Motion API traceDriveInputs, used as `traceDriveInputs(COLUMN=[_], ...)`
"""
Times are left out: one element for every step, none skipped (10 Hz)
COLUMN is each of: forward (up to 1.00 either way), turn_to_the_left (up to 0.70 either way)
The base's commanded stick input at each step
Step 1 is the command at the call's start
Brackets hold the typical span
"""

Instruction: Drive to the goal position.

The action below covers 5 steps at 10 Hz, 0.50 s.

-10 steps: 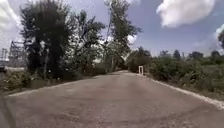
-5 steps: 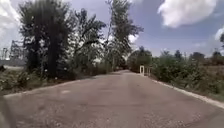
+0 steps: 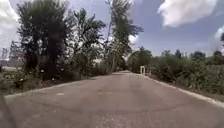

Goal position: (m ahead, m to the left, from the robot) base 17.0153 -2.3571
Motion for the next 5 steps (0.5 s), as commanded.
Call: traceDriveInputs(forward=[0.5,0.5,0.5,0.5,0.5], turn_to_the_left=[0.0,0.0,0.0,0.0,0.0])
